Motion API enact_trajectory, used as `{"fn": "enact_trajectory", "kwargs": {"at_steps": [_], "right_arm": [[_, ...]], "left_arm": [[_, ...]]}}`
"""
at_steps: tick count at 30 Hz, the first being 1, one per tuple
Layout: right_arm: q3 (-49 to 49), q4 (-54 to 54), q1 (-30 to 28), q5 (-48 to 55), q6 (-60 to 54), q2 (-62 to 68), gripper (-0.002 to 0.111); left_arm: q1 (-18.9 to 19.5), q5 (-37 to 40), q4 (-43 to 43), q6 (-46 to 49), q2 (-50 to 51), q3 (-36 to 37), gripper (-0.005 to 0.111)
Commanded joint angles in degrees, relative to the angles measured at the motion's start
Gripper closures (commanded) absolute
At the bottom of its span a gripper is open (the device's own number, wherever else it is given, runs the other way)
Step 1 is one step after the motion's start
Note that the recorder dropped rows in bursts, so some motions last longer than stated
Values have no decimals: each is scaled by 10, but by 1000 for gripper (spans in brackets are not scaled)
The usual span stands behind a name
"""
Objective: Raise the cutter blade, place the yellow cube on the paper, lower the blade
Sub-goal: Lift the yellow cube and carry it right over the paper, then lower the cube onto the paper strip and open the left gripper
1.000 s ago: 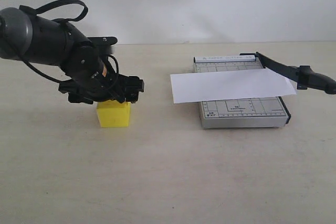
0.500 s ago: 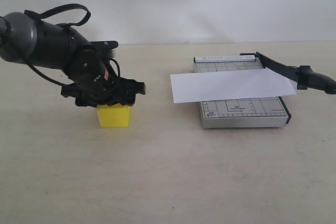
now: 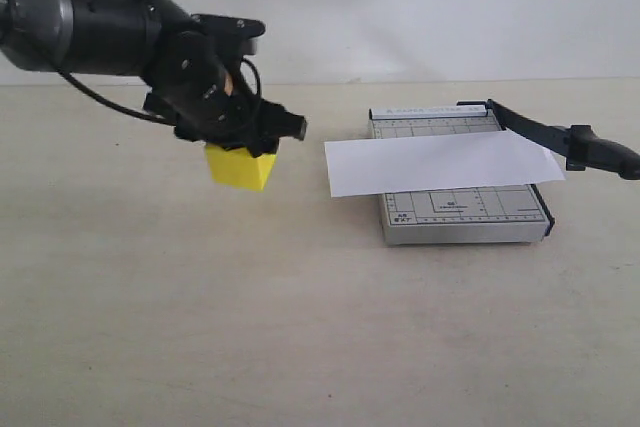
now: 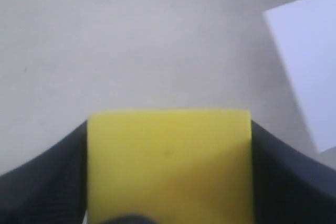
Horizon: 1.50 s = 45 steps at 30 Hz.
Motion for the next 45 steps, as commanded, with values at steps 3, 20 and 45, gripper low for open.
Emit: {"fn": "enact_trajectory", "kwargs": {"at_steps": [3, 20, 45], "right_arm": [[1, 1, 0, -8, -1, -3, 50], [1, 1, 0, -8, -1, -3, 50], [1, 1, 0, -8, -1, -3, 50]], "left_arm": [[-28, 7, -76, 58, 64, -154, 102], [-87, 85, -234, 205, 264, -471, 102], [-101, 111, -255, 234, 281, -492, 102]]}}
